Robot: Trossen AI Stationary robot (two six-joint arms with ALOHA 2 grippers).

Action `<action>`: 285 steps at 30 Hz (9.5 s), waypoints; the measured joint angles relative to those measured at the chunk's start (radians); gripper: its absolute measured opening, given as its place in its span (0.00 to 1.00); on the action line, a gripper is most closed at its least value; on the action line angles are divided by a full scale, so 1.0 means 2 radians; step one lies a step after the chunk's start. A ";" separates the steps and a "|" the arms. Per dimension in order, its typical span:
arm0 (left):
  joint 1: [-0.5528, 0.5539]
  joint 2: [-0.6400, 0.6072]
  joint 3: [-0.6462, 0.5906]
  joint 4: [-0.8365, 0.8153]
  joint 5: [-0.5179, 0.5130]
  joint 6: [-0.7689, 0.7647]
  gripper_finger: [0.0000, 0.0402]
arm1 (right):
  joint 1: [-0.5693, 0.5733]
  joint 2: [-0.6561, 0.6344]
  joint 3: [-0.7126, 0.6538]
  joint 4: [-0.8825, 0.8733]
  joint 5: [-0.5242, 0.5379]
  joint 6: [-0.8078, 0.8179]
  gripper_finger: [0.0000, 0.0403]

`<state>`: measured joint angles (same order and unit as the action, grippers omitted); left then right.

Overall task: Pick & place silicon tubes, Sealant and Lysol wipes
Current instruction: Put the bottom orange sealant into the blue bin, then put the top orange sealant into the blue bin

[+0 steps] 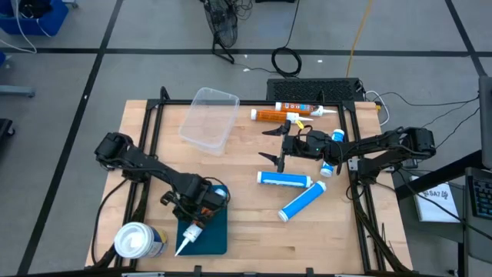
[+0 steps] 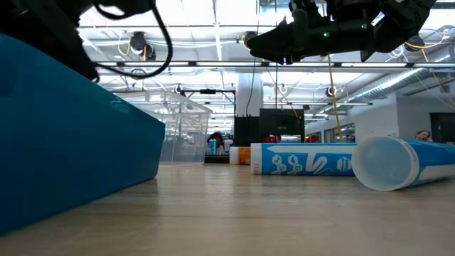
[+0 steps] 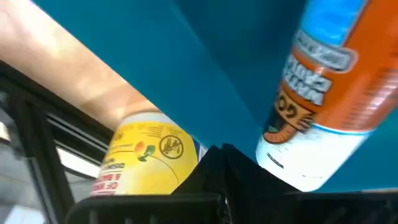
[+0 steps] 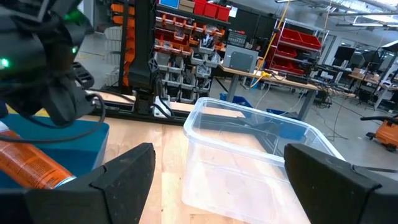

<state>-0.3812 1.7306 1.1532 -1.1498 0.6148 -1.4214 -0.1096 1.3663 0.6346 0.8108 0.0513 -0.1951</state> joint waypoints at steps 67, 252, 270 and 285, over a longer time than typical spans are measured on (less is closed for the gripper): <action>0.006 0.084 0.000 0.409 0.020 0.138 0.00 | 0.000 0.000 0.000 0.004 0.000 0.015 0.82; 0.324 -0.239 -0.325 0.996 -0.177 0.791 0.50 | -0.049 0.049 0.215 -0.311 -0.028 -0.039 0.49; 0.324 -0.149 -0.226 1.011 -0.186 0.836 0.50 | -0.049 0.048 0.193 -0.273 -0.028 -0.038 0.48; 0.323 -0.141 -0.214 1.007 -0.155 0.796 0.68 | -0.049 0.050 0.193 -0.271 -0.051 -0.045 0.48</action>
<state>0.2653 1.4494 0.7261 0.8650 0.3054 0.1709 -0.2081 1.4658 1.0199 0.2685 -0.0504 -0.2846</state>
